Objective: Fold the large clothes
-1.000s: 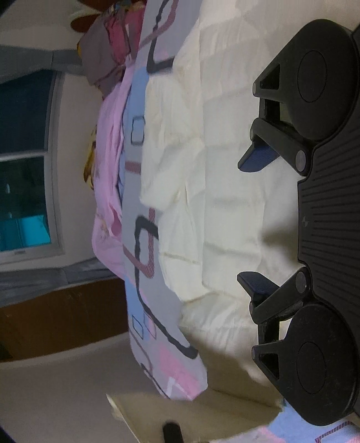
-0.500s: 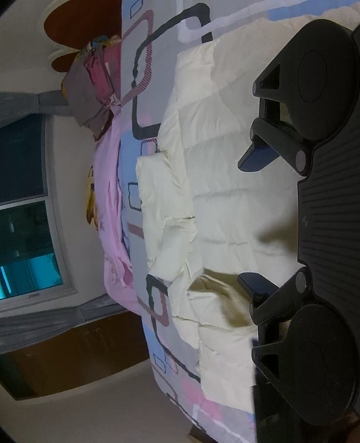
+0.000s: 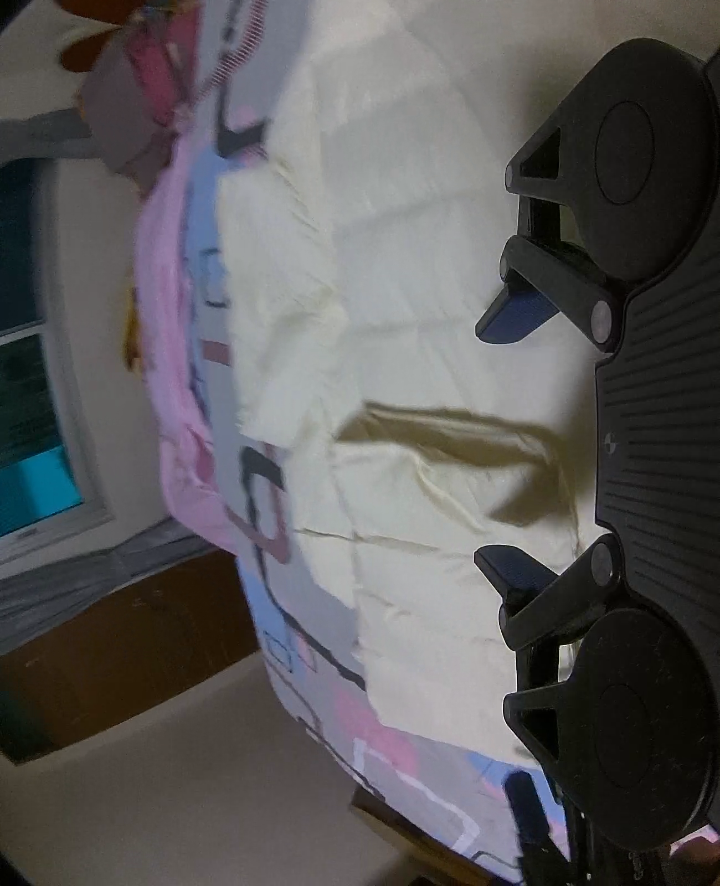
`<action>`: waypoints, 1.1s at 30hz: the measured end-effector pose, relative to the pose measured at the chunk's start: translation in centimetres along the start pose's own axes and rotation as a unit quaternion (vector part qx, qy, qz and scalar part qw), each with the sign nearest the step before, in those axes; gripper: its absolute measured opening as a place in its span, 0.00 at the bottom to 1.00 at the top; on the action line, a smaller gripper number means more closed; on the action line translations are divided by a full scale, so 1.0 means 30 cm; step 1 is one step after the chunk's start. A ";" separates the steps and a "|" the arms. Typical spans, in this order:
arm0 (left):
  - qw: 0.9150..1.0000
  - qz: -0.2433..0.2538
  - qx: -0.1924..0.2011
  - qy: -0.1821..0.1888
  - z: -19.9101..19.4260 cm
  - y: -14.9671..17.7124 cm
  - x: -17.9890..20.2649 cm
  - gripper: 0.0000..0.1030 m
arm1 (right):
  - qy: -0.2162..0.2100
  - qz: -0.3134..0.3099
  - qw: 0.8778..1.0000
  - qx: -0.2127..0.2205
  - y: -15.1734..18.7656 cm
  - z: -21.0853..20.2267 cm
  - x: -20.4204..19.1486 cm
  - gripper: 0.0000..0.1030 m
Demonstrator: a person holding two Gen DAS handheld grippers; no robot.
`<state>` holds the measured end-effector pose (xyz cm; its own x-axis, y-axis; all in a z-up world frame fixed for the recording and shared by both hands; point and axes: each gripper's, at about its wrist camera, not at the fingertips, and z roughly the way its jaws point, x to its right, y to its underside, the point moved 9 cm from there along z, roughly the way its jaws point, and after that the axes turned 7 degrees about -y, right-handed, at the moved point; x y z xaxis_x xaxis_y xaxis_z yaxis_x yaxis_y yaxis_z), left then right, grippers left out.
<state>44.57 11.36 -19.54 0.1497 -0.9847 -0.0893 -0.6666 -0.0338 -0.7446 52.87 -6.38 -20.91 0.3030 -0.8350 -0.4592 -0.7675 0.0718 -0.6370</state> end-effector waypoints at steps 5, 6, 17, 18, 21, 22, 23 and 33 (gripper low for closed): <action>0.998 -0.036 -0.012 -0.043 0.003 0.065 -0.131 0.71 | -0.010 0.009 1.000 -0.023 0.031 0.063 -0.034 0.32; 0.998 -0.040 -0.017 -0.046 0.007 0.081 -0.144 0.71 | -0.011 0.018 0.999 -0.025 0.035 0.073 -0.032 0.31; 0.997 -0.041 -0.028 -0.051 0.091 0.096 -0.141 0.69 | 0.018 -0.052 0.996 0.075 -0.134 -0.131 -0.086 0.11; 0.998 -0.041 -0.025 -0.049 0.095 0.092 -0.134 0.68 | 0.025 -0.057 0.995 0.083 -0.147 -0.160 -0.077 0.11; 0.999 -0.031 -0.013 -0.043 0.110 0.077 -0.099 0.57 | 0.054 -0.061 0.992 0.099 -0.167 -0.240 -0.015 0.11; 0.999 -0.031 -0.009 -0.038 0.112 0.074 -0.089 0.54 | 0.066 -0.060 0.991 0.102 -0.164 -0.263 0.016 0.11; 0.999 -0.031 -0.005 -0.031 0.116 0.066 -0.078 0.46 | 0.079 -0.054 0.990 0.104 -0.162 -0.285 0.053 0.11; 1.000 -0.027 -0.014 -0.009 0.139 0.060 -0.028 0.25 | 0.180 -0.012 0.979 0.093 -0.095 -0.387 0.381 0.11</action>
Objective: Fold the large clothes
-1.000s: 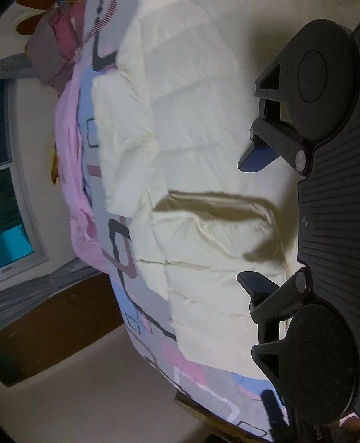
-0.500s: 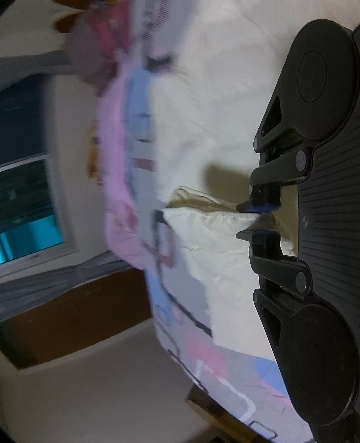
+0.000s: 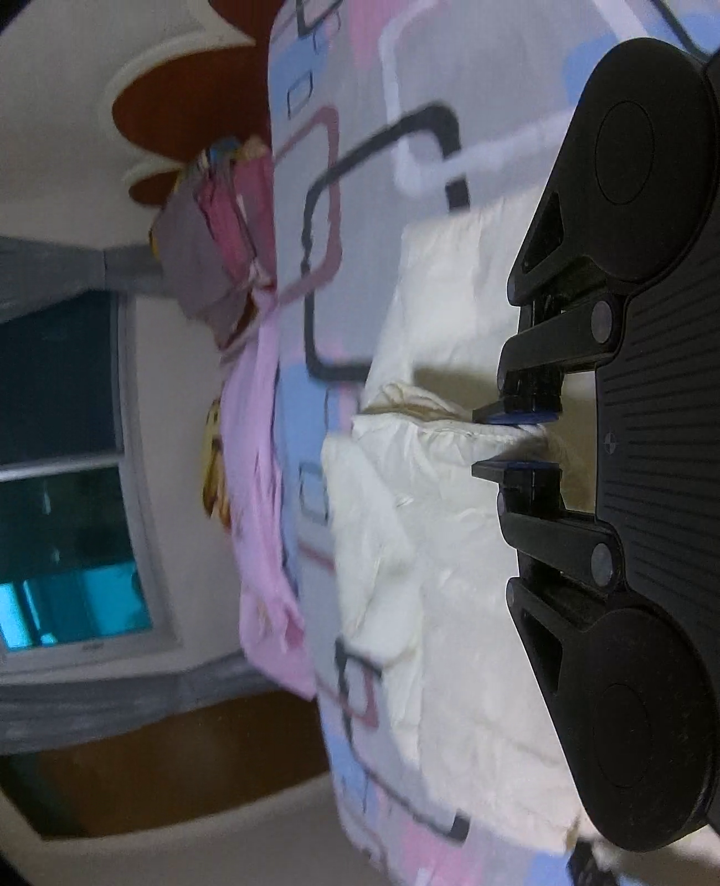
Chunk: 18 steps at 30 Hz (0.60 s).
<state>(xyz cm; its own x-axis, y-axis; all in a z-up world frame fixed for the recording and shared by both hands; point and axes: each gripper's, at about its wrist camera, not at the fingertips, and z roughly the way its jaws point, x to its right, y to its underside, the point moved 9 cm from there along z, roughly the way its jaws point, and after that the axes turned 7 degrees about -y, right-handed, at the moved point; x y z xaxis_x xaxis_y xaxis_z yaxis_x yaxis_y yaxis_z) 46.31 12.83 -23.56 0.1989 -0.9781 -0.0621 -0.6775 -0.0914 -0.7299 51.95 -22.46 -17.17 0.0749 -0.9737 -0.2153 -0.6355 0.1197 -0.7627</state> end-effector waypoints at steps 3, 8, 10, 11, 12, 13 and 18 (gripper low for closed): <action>1.000 0.002 -0.007 -0.003 0.013 0.009 -0.002 0.25 | 0.020 0.008 1.000 -0.021 0.044 0.041 0.069 0.11; 1.000 -0.016 -0.020 0.006 0.008 -0.006 -0.018 0.23 | 0.011 0.002 0.999 -0.053 0.087 0.071 0.087 0.12; 0.999 -0.026 -0.020 0.013 -0.015 -0.026 -0.019 0.25 | 0.008 0.006 0.999 -0.042 0.068 0.046 0.089 0.13; 0.999 -0.026 -0.016 0.016 -0.031 -0.041 -0.016 0.29 | 0.006 0.005 0.999 -0.036 0.057 0.033 0.090 0.14; 1.000 -0.023 -0.008 0.015 -0.047 -0.059 -0.012 0.31 | 0.008 0.001 0.999 -0.031 0.046 0.021 0.090 0.16; 1.000 -0.022 -0.001 0.014 -0.060 -0.076 -0.009 0.32 | 0.013 -0.005 1.000 -0.022 0.033 0.007 0.089 0.28; 0.999 -0.020 0.015 0.024 -0.083 -0.152 0.039 0.32 | 0.017 -0.037 0.999 0.025 -0.055 -0.035 0.061 0.47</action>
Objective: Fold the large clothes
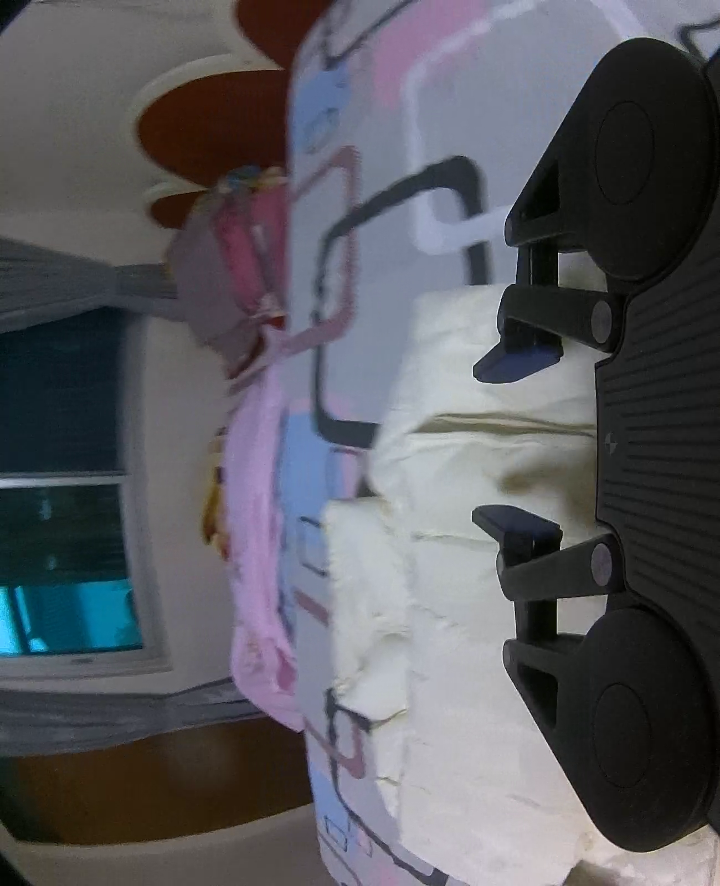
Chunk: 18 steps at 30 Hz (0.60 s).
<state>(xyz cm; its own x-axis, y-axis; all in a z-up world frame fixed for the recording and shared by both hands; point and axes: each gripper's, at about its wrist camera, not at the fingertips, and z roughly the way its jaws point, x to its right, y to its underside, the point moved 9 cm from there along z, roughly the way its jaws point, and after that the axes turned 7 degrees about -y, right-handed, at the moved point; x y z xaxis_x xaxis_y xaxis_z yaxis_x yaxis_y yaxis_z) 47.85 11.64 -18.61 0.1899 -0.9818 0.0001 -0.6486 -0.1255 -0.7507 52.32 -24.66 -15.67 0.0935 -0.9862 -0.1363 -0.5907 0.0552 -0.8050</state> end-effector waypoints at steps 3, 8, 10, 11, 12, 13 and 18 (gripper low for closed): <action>1.000 0.007 0.002 0.006 0.022 -0.030 0.044 0.32 | -0.007 0.001 1.000 0.012 -0.047 0.017 -0.011 0.47; 0.999 0.031 0.008 0.013 0.068 -0.076 0.123 0.32 | -0.014 -0.006 1.000 0.019 -0.096 0.075 -0.037 0.47; 0.999 0.039 0.008 0.016 0.089 -0.089 0.154 0.32 | -0.015 -0.013 1.000 0.018 -0.106 0.104 -0.052 0.47; 0.999 0.043 0.007 0.017 0.103 -0.095 0.168 0.32 | -0.016 -0.014 1.000 0.016 -0.109 0.119 -0.055 0.47; 0.999 0.047 0.007 0.018 0.115 -0.100 0.180 0.32 | -0.016 -0.014 1.000 0.014 -0.110 0.136 -0.055 0.47; 0.999 0.050 0.007 0.018 0.132 -0.107 0.194 0.32 | -0.014 -0.013 1.000 0.011 -0.112 0.156 -0.053 0.47; 0.998 0.060 0.004 0.013 0.216 -0.130 0.230 0.32 | -0.001 -0.007 1.000 -0.004 -0.101 0.245 -0.015 0.47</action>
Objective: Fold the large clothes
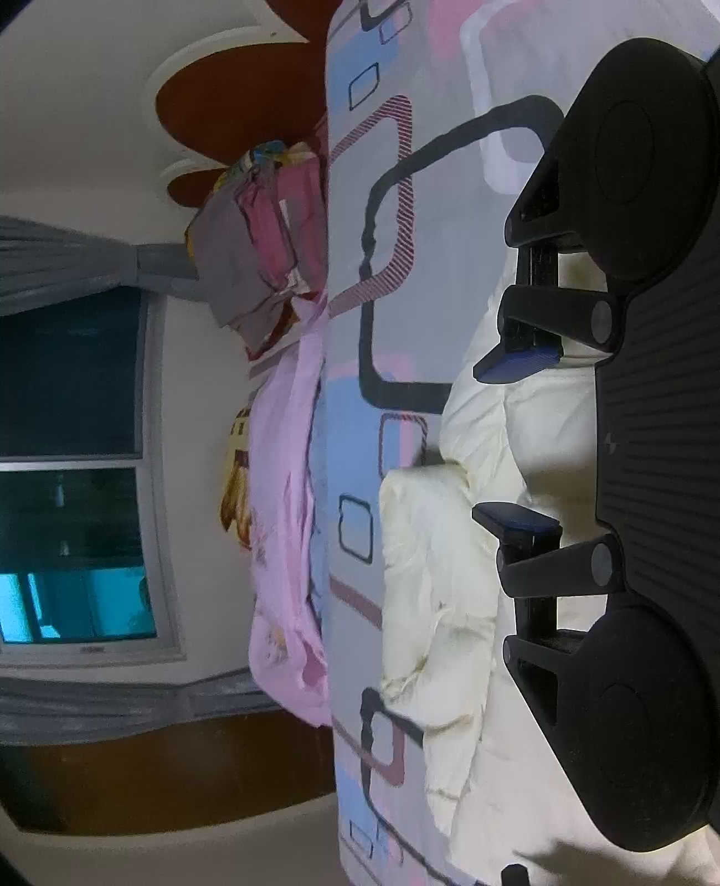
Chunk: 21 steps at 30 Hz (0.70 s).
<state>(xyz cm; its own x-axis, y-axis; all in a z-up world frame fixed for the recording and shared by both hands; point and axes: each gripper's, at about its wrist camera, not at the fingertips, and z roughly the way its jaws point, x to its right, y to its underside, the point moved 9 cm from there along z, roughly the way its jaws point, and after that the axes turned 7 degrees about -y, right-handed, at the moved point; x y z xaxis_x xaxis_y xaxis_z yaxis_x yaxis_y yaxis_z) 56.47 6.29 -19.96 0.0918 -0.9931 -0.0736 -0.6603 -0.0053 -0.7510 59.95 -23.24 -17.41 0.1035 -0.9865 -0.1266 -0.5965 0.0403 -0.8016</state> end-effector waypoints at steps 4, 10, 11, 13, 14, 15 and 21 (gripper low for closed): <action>1.000 0.002 -0.006 -0.017 0.077 0.003 -0.013 0.33 | 0.019 -0.008 0.999 -0.025 0.065 0.061 0.044 0.47; 0.999 -0.020 -0.040 -0.019 0.173 0.076 -0.063 0.35 | 0.031 -0.005 0.999 -0.041 0.165 0.133 0.078 0.47; 0.999 -0.021 -0.041 -0.019 0.179 0.078 -0.065 0.35 | 0.033 -0.007 0.999 -0.041 0.171 0.142 0.076 0.47; 0.999 -0.015 -0.039 -0.021 0.185 0.078 -0.062 0.35 | 0.031 0.006 0.999 -0.037 0.187 0.156 0.085 0.47; 0.999 -0.012 -0.036 -0.020 0.189 0.081 -0.060 0.35 | 0.030 0.008 0.999 -0.033 0.200 0.163 0.089 0.48; 0.999 -0.008 -0.033 -0.021 0.193 0.084 -0.057 0.35 | 0.031 0.003 0.999 -0.032 0.205 0.167 0.085 0.48; 0.999 -0.001 -0.038 -0.029 0.168 0.062 -0.061 0.34 | 0.009 0.034 0.999 -0.035 0.141 0.104 0.089 0.48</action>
<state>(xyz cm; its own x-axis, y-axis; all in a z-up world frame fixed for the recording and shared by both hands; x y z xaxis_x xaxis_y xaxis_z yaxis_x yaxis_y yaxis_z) 58.84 8.69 -24.53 0.1350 -0.9844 -0.1127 -0.7142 -0.0179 -0.6997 60.18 -25.20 -22.97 0.0480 -0.9846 -0.1681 -0.6555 0.0959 -0.7490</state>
